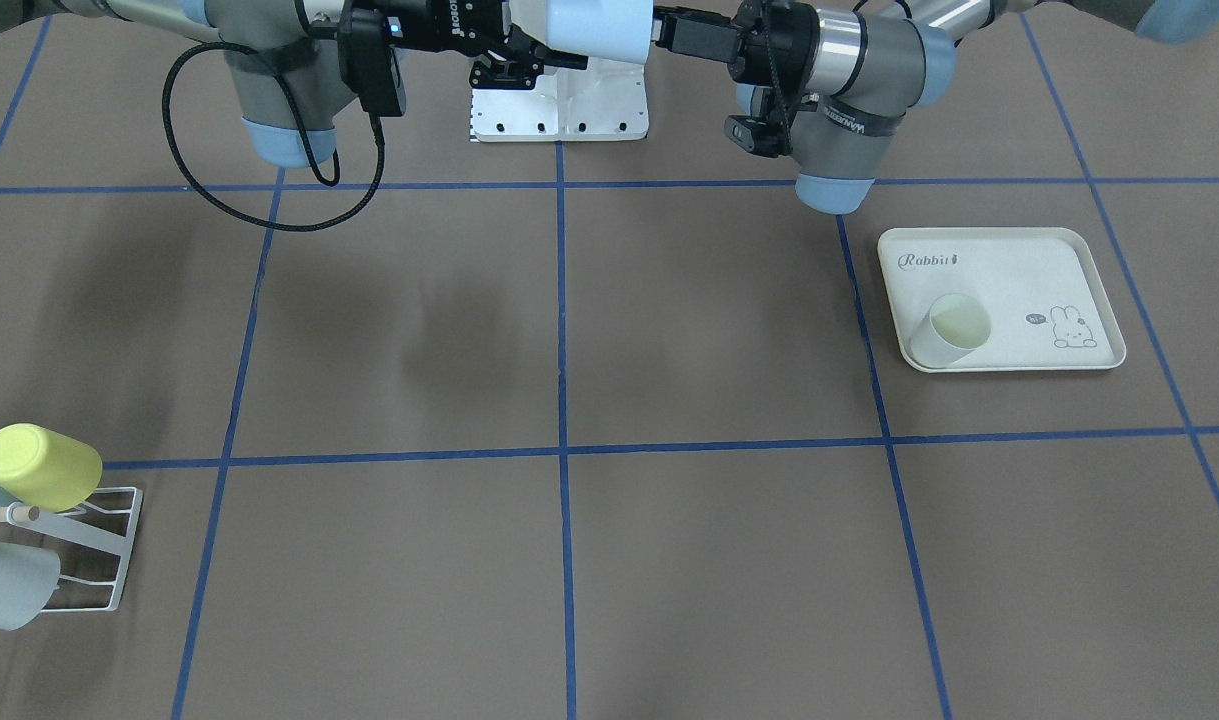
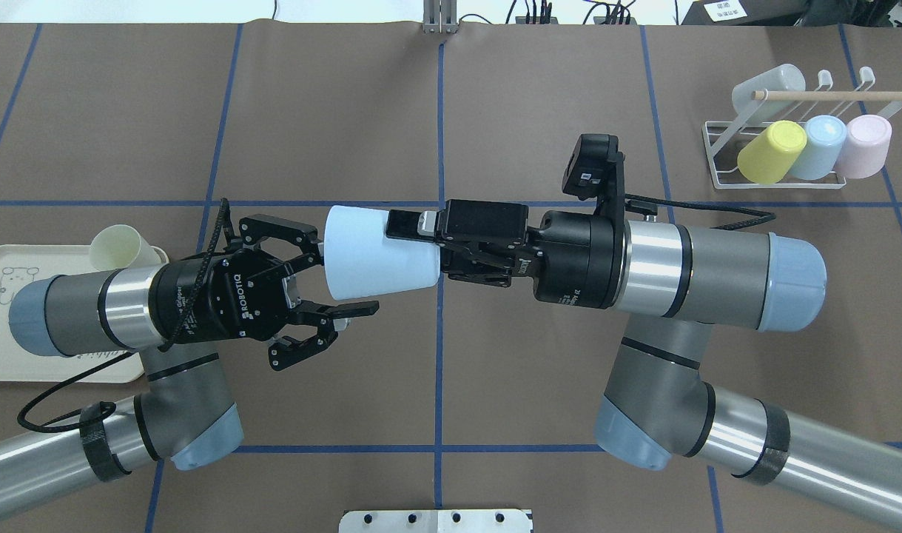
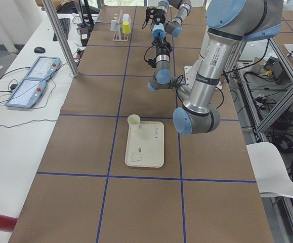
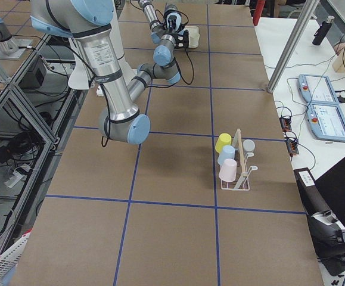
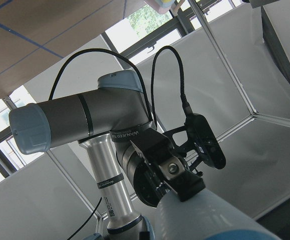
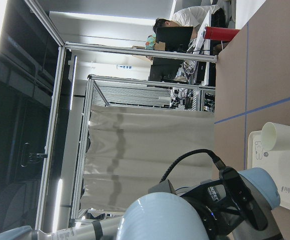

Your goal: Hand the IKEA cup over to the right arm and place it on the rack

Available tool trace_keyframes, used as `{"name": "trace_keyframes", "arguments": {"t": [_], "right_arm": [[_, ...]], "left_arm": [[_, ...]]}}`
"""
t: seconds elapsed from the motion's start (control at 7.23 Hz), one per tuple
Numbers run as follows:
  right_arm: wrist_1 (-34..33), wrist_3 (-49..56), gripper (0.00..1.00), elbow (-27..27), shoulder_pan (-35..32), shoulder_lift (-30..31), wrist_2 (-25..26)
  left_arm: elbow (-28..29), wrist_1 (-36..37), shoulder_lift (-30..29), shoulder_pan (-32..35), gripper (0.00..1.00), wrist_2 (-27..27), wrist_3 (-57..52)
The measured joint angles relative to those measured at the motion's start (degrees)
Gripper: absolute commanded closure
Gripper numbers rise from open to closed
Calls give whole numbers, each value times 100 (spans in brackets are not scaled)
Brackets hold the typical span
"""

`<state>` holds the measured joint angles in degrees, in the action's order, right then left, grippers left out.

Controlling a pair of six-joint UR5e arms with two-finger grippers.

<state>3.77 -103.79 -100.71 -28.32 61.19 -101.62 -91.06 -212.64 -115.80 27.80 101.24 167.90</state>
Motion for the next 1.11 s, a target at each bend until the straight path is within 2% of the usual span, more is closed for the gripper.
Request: {"name": "trace_keyframes", "arguments": {"t": [0.14,0.42,0.69,0.97,1.11], "right_arm": [[43,0,69,-7,-16,33,95],[9,228,69,34,-125,372,744],[-442,909,68,395,-747,596,1063],[-1369,1445,68,717,-1615,631,961],[-1958,1913,68,818,-2068,632,657]], "left_arm": [[-10,-1,21,45,0,-34,-120],[-4,121,331,214,0,-48,-1079],[78,601,631,775,0,36,-1749],[373,1149,808,1473,0,495,-2382],[478,1590,829,1802,0,832,-2755]]}}
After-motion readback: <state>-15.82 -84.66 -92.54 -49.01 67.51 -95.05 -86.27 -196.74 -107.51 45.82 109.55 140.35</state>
